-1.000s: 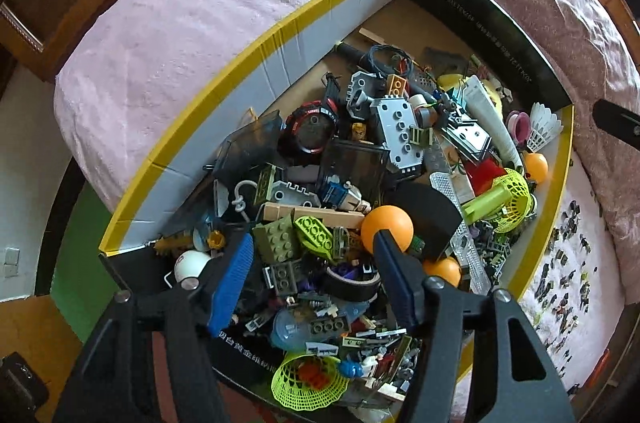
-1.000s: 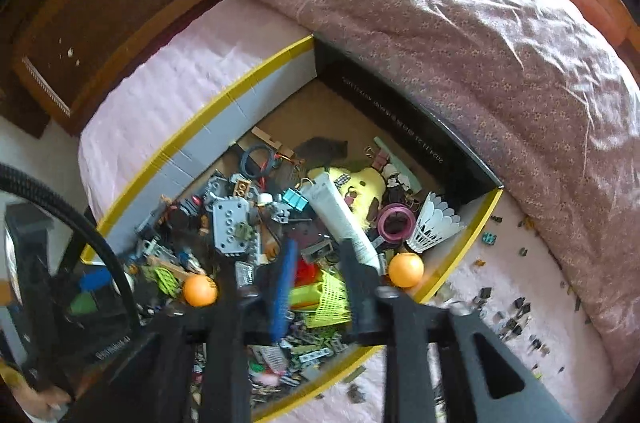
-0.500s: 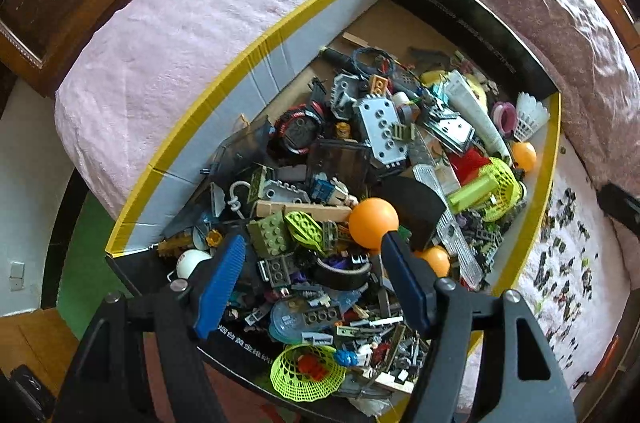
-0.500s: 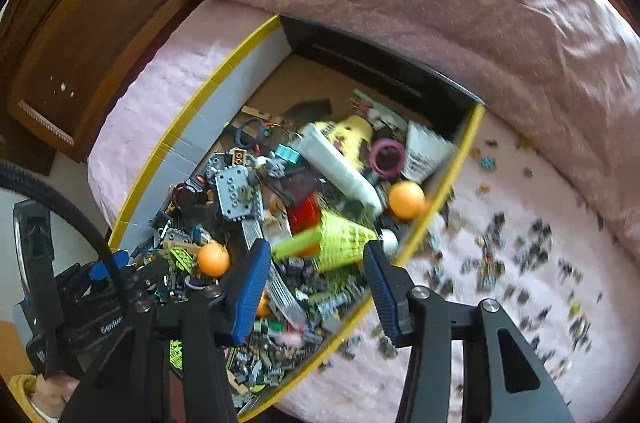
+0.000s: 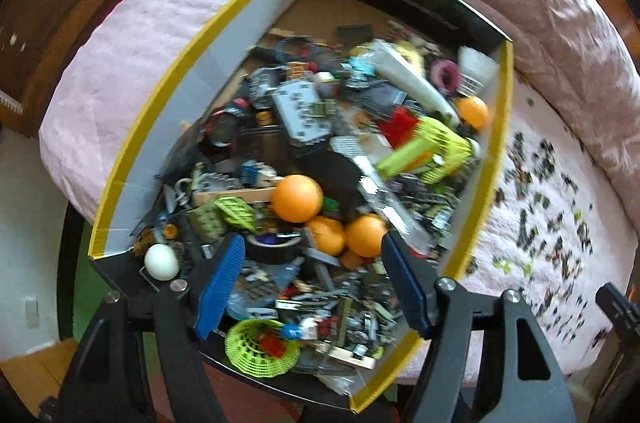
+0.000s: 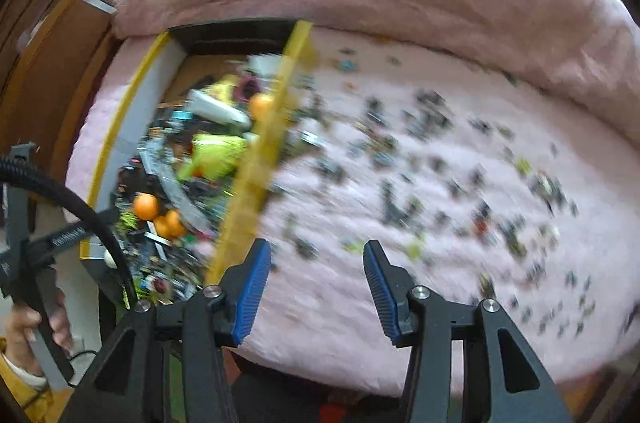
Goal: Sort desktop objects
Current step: 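Move both open tools back over the scattered Lego pieces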
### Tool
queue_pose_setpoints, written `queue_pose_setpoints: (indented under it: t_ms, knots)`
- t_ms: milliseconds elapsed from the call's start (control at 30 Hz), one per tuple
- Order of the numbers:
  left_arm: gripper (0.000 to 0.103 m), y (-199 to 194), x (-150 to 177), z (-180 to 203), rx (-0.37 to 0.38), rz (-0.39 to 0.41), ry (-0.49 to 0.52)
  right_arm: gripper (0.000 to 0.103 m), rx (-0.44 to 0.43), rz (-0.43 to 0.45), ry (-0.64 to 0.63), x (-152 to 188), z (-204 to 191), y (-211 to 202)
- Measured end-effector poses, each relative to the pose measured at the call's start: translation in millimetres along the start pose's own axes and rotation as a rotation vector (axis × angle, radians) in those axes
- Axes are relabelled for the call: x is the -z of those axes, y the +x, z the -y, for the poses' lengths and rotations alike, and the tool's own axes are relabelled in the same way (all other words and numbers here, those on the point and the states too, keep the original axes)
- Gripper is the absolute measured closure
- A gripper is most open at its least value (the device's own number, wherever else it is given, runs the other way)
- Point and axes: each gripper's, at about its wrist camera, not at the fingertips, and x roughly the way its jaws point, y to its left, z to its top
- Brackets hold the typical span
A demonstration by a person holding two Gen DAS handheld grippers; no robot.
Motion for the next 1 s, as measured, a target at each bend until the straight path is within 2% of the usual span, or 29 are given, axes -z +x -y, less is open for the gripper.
queue_pose_setpoints:
  t_ms: [167, 267, 500, 700, 833, 1000]
  knots:
    - [0.031, -9.7, 2.9, 49.4, 0.003, -0.017, 0.092, 0.054, 0.019, -0.019, 0.163, 31.3, 62.2, -3.6]
    - [0.031, -18.6, 7.1, 83.1, -0.009, -0.004, 0.165, 0.054, 0.011, 0.001, 0.237, 44.3, 92.5, -10.5]
    - [0.031, -32.4, 27.2, 162.3, 0.013, -0.001, 0.284, 0.054, 0.019, 0.027, 0.32, 68.6, 149.0, -17.7]
    - [0.031, -32.4, 61.7, 225.4, 0.024, -0.02, 0.358, 0.054, 0.015, 0.02, 0.349, 95.4, 202.5, -20.2]
    - [0.031, -32.4, 87.8, 266.8, 0.018, -0.03, 0.453, 0.054, 0.023, 0.016, 0.367, 117.1, 235.0, -21.2]
    - [0.031, -29.9, 121.2, 315.6, 0.005, -0.032, 0.567, 0.054, 0.054, -0.024, 0.495, 155.8, 297.8, -10.0]
